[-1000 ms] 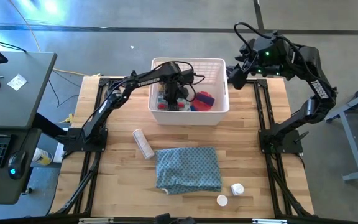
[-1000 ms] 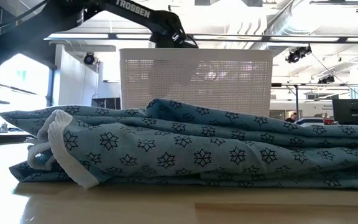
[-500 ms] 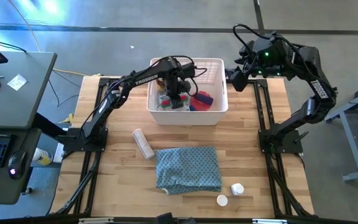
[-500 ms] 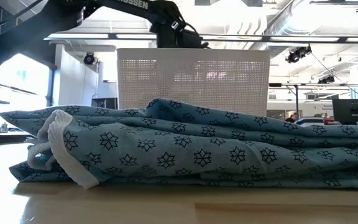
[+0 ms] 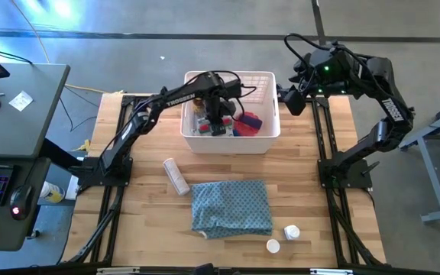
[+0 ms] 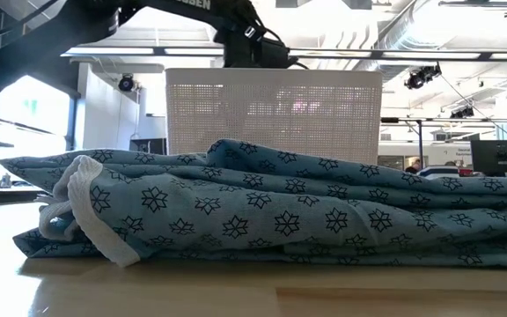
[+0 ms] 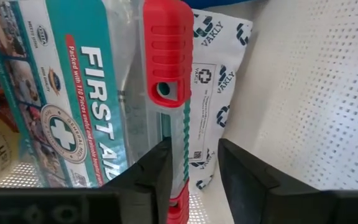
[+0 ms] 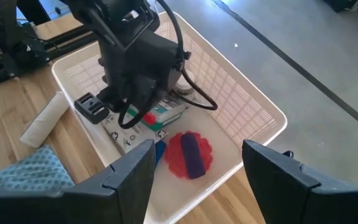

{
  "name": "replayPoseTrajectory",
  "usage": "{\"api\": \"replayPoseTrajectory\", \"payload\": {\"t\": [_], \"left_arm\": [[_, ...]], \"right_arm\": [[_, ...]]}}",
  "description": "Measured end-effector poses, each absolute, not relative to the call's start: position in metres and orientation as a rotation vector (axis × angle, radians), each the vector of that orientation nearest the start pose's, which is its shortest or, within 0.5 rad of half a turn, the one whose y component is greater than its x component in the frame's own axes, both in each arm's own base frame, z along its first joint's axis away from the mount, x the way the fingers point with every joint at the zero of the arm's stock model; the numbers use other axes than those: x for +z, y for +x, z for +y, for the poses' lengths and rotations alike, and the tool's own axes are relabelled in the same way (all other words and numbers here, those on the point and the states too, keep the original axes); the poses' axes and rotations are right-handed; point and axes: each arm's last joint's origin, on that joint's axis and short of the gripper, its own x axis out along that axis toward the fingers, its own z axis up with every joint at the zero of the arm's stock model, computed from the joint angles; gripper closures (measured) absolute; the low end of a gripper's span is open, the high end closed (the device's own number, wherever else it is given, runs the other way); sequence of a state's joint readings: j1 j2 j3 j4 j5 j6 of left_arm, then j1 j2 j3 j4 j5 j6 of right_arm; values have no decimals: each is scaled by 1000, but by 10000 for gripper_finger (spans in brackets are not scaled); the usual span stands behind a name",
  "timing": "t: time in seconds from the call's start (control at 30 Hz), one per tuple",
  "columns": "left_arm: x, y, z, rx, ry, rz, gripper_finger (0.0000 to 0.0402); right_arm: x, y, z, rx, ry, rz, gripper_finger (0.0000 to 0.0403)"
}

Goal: Pick & place medical supplies in basket/bin
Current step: Put the first aid kit into the white bin

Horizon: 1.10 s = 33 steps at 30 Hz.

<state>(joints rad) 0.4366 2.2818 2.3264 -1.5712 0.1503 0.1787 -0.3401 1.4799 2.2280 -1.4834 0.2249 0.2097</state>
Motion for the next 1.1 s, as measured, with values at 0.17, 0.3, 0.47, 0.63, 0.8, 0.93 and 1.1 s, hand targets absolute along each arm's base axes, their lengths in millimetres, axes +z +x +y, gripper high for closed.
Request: {"api": "replayPoseTrajectory", "payload": {"t": [0.17,0.3,0.47,0.63,0.8,0.93,1.1], "left_arm": [[278,401,178,134,-243,1493,241],[278,401,178,134,-244,1493,213],[278,401,178,140,-238,1495,154],[278,401,178,141,-237,1495,102],[278,401,178,152,-266,1489,86],[281,402,174,159,-273,1482,89],[284,401,171,167,-274,1475,71]], "right_arm": [[513,192,-75,-615,237,685,171],[513,192,-75,-615,237,685,171],[513,192,-75,-613,230,687,171],[513,192,-75,-613,230,687,171],[513,192,-75,-612,230,687,171],[513,192,-75,-614,228,686,171],[513,192,-75,-615,228,686,171]]}}
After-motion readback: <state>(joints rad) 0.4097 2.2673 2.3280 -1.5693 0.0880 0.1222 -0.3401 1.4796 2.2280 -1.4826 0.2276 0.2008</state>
